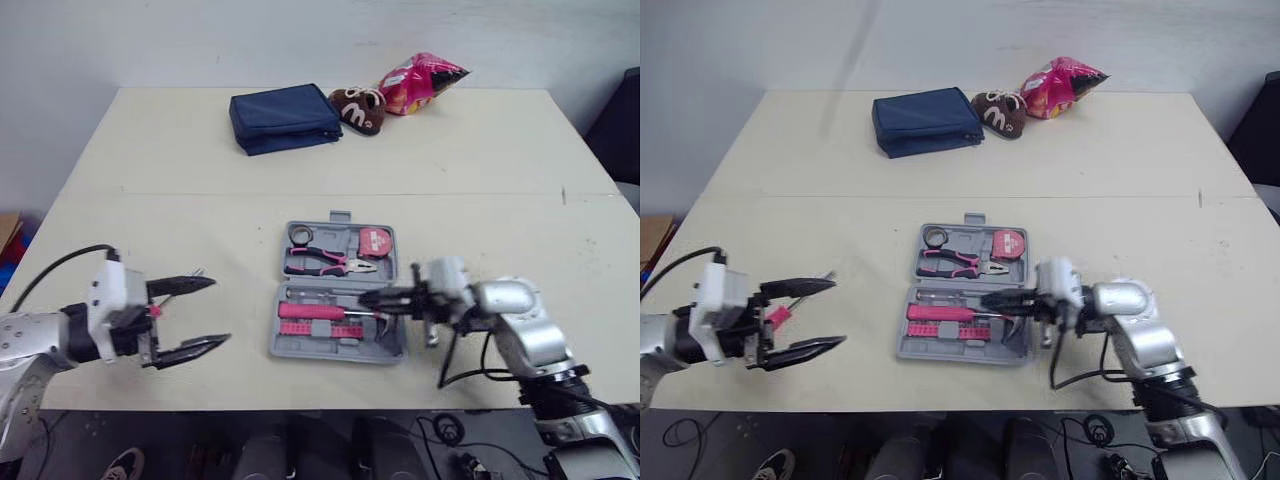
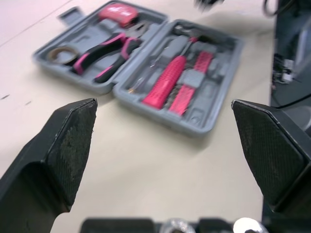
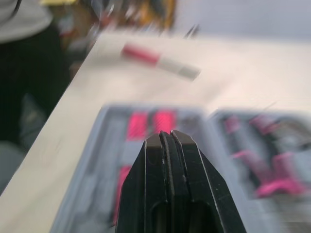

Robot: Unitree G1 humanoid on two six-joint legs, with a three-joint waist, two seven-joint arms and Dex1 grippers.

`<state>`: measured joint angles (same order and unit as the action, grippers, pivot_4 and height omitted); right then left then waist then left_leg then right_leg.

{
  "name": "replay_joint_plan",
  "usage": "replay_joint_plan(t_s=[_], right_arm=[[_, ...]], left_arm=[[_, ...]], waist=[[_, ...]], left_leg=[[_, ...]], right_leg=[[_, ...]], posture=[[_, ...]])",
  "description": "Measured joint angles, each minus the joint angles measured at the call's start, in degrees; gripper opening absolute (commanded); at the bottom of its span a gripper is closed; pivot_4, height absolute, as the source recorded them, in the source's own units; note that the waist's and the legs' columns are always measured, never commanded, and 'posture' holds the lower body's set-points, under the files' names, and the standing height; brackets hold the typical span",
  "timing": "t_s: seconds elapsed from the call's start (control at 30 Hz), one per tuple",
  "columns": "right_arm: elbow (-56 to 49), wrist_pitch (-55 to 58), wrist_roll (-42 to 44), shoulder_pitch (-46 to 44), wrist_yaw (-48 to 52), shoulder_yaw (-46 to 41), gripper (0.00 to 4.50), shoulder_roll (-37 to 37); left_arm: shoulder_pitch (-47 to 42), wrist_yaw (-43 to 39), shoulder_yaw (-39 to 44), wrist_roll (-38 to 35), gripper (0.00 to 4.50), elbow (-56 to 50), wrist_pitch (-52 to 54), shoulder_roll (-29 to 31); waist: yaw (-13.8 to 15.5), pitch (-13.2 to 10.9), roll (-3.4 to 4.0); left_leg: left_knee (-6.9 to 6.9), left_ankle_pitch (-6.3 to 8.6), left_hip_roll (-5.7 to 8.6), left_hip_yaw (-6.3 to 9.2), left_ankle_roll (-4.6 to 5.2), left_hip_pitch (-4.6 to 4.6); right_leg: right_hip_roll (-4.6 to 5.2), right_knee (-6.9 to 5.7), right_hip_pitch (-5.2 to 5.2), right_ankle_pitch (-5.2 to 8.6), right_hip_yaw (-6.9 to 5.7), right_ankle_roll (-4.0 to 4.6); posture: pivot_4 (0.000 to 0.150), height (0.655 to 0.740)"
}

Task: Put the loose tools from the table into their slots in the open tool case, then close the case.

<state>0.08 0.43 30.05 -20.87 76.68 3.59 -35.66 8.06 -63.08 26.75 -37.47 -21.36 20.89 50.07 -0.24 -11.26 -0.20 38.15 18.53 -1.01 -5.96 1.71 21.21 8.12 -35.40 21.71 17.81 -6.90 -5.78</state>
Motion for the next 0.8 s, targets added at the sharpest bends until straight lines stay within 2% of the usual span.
replay_joint_plan(t_s=[0.03, 0.07, 0.1, 0.13, 0.17, 0.23, 0.27, 0.3, 0.33, 0.47, 0.6, 0.7, 0.8], right_arm=[[-0.52, 2.91, 2.08, 0.82, 1.06, -2.25, 0.64, -3.52], [-0.39, 4.92, 3.56, 1.87, 2.06, -5.07, 0.83, -6.66], [0.17, 4.74, 3.93, 2.54, 3.07, -7.71, 1.27, -8.92], [1.06, 2.98, 3.8, 3.61, 4.35, -10.5, 1.95, -10.76], [1.91, 1.97, 3.56, 4.1, 4.97, -11.56, 2.31, -11.56], [4.79, -1.28, 2.28, 5.6, 5.94, -13.64, 3.3, -13.09], [6.85, -2.6, 1.42, 6.38, 6.27, -14.65, 3.3, -14.04], [9.82, -4.46, 0.36, 7.45, 6.48, -16.2, 4.08, -15.24], [12.46, -6.58, -0.68, 7.97, 6.66, -17.51, 4.33, -15.93], [26.27, -16.18, -4.2, 7.6, 6.61, -22.52, 4.43, -19.57], [46.62, -29.18, -8.18, 6.72, 5.69, -26.62, 4.43, -25.99], [54.7, -33.41, -9.72, 6.38, 4.94, -27.53, 4.43, -27.65], [56.11, -33.41, -8.78, 4.0, 6.29, -27.57, 4.43, -25.47]], left_arm=[[1.35, -0.42, 2.22, 0.58, 4.5, 1.75, -0.64, 0.12], [2.72, -0.67, 4.79, 1.43, 4.5, 4.11, -1.4, 0.25], [3.8, -0.76, 7.36, 2.45, 4.5, 6.99, -2.4, 0.3], [4.41, -0.68, 10.23, 3.33, 4.5, 10.36, -3.35, 0.31], [4.8, -0.63, 11.71, 3.72, 4.5, 11.9, -3.7, 0.31], [5.71, -0.74, 14.44, 4.84, 4.5, 15.67, -5.74, 0.48], [6.1, -0.74, 16.03, 5.44, 4.5, 17.84, -6.71, 0.73], [6.78, -0.75, 18.09, 6.42, 4.5, 21.05, -7.9, 1.06], [7.02, -0.89, 19.37, 7.1, 4.5, 24.26, -9.14, 1.72], [7.56, -2.46, 23.66, 10.25, 4.5, 40.18, -16.57, 5.69], [9.6, -2.34, 27.59, 11.74, 4.5, 54.71, -23.16, 7.41], [10.44, -2.36, 28.28, 11.95, 4.5, 58.63, -25.46, 6.93], [10.23, -3.82, 25.92, 11.93, 4.5, 57.25, -26.6, 5.8]], waist=[[0.01, -0.02, 0.02], [0.03, -0.02, 0.01], [0.06, -0.02, 0.01], [0.08, -0.02, 0.01], [0.08, -0.02, 0.0], [0.05, -0.02, 0.0], [0.04, -0.02, 0.0], [0.01, -0.02, 0.0], [-0.02, -0.02, 0.0], [-0.28, -0.03, -0.01], [-1.02, -0.08, 0.04], [-1.6, -0.07, -0.03], [-2.26, -0.07, -0.04]], left_leg=[[-0.01, 0.04, 0.0, -0.01, 0.06, 0.01], [-0.01, 0.08, 0.0, -0.01, 0.09, 0.02], [-0.03, 0.12, 0.0, -0.01, 0.11, 0.03], [-0.06, 0.13, -0.01, -0.02, 0.11, 0.03], [-0.07, 0.15, -0.01, -0.03, 0.11, 0.03], [-0.07, 0.18, -0.01, -0.08, 0.13, 0.03], [-0.07, 0.21, 0.0, -0.1, 0.15, 0.02], [-0.07, 0.23, 0.0, -0.13, 0.16, 0.02], [-0.07, 0.24, 0.01, -0.15, 0.17, 0.01], [-0.09, 0.27, 0.0, -0.34, 0.18, -0.01], [-0.22, 0.36, 0.06, -0.6, 0.2, 0.02], [-0.25, 0.44, 0.01, -0.69, 0.05, 0.0], [-0.2, 0.47, 0.02, -0.87, -0.12, -0.06]], right_leg=[[0.02, 0.01, 0.0, 0.0, -0.01, 0.0], [0.02, 0.05, 0.0, 0.0, -0.01, 0.0], [0.02, 0.25, 0.0, 0.0, -0.04, 0.0], [0.01, 0.29, -0.01, 0.0, -0.07, 0.0], [0.01, 0.31, -0.02, 0.0, -0.08, 0.0], [0.03, 0.33, -0.01, 0.0, -0.06, -0.01], [0.03, 0.33, -0.01, 0.0, -0.05, -0.01], [0.03, 0.35, -0.01, 0.0, -0.05, -0.01], [0.04, 0.35, 0.0, 0.0, -0.05, -0.01], [0.08, 0.26, 0.18, 0.0, -0.15, -0.02], [0.33, 0.15, 0.45, 0.0, -0.01, -0.02], [0.33, 0.1, 0.5, 0.0, -0.04, -0.02], [0.38, -0.14, 0.62, -0.02, 0.21, -0.04]], posture=[[0.15, 0.74], [0.15, 0.74], [0.15, 0.74], [0.15, 0.74], [0.15, 0.74], [0.15, 0.74], [0.15, 0.74], [0.15, 0.74], [0.15, 0.74], [0.15, 0.74], [0.15, 0.74], [0.15, 0.74], [0.15, 0.74]])
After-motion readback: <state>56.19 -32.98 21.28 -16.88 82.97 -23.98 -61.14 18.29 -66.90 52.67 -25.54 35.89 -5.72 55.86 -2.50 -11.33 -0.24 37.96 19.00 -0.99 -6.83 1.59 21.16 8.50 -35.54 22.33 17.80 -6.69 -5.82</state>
